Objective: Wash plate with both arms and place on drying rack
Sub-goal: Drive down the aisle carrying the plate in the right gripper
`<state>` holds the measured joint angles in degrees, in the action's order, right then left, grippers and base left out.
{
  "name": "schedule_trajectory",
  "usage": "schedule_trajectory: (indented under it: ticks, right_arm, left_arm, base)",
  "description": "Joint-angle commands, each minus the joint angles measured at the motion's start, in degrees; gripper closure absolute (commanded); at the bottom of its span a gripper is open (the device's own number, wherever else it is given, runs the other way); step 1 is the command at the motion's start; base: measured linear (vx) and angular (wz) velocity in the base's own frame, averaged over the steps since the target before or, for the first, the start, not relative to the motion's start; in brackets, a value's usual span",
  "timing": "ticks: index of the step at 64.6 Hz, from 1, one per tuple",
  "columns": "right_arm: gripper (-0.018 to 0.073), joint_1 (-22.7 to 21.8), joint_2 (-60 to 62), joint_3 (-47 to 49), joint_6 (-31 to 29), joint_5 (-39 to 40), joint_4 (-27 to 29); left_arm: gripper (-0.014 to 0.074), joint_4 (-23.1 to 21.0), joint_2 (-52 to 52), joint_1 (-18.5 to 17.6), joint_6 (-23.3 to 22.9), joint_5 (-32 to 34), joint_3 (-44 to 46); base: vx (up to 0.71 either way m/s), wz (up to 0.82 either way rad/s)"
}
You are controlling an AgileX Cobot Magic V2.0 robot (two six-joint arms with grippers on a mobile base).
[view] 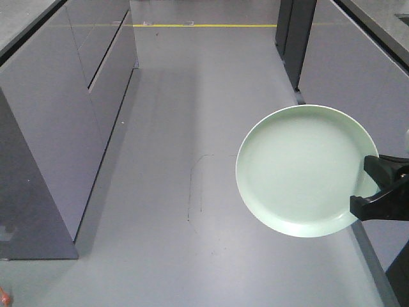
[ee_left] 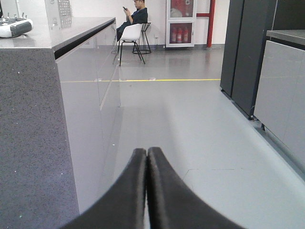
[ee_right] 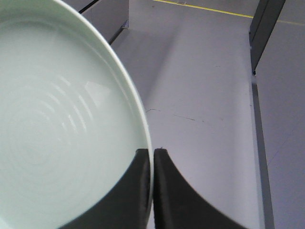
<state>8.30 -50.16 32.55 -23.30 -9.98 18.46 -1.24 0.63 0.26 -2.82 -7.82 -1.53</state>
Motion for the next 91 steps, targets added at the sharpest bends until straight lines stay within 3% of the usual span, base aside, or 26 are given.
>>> schedule_trajectory:
  ticks: [1,91]
  right_arm:
    - [0.0569,-0.07,0.82,1.52,-0.28,4.28,0.30]
    - [0.0569,-0.07,0.82,1.52,-0.28,4.23,0.30]
  left_arm:
    - [0.0602,-0.52,0.91,-0.24,-0.50,4.20,-1.16]
    - [0.0602,-0.52,0.91,-0.24,-0.50,4.20,-1.16]
  base:
    - [0.10,0.01]
    - [0.11,0.01]
